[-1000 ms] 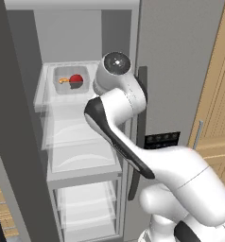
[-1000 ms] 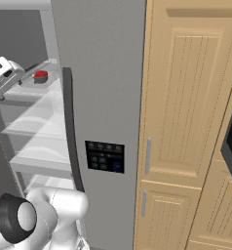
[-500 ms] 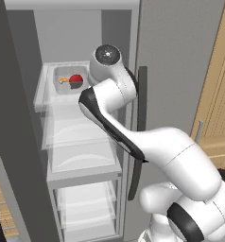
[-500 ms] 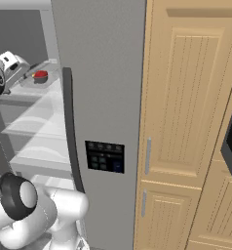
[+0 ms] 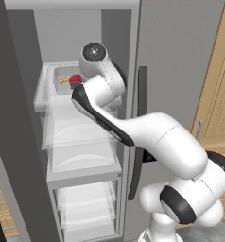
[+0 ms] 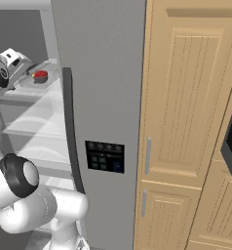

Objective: Place the tupperware containing the shrimp and onion meal in the microwave. Close the microwave door and press the start button to reheat the meal.

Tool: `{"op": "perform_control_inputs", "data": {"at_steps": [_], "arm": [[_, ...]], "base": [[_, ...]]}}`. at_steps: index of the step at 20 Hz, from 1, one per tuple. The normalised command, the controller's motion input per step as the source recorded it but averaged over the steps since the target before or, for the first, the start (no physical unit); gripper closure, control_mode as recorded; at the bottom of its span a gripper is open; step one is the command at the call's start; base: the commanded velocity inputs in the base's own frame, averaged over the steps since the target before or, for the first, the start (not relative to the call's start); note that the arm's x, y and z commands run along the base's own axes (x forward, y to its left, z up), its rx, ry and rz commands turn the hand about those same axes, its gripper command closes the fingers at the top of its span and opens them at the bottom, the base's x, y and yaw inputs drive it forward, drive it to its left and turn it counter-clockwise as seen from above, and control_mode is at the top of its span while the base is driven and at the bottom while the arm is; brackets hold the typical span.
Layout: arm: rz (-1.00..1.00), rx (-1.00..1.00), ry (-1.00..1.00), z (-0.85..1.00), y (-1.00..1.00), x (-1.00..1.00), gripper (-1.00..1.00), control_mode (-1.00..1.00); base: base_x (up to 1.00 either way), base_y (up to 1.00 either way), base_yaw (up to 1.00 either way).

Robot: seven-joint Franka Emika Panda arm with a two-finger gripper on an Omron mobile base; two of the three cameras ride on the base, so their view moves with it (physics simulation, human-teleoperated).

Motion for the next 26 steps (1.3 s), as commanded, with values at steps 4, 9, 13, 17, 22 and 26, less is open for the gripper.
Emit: {"op": "perform_control_inputs", "data": {"at_steps": [4, 9, 13, 17, 22, 26], "arm": [[0.00, -0.06, 0.03, -0.03, 0.20, 0.39, -1.00, -1.00], [0.00, -0.05, 0.05, -0.09, 0.15, 0.40, -1.00, -1.00], [0.00, -0.04, 0.03, -0.15, 0.08, 0.35, -1.00, -1.00], [0.00, -0.03, 0.00, -0.15, 0.00, 0.30, -1.00, -1.00], [0.00, 0.00, 0.00, -0.10, 0.00, 0.36, -1.00, -1.00], [-0.02, 0.00, 0.00, -0.13, -0.01, 0.27, -1.00, -1.00]], "base": [[0.00, 0.00, 0.00], [0.00, 0.00, 0.00], [0.00, 0.00, 0.00], [0.00, 0.00, 0.00], [0.00, 0.00, 0.00], [0.00, 0.00, 0.00]]}}
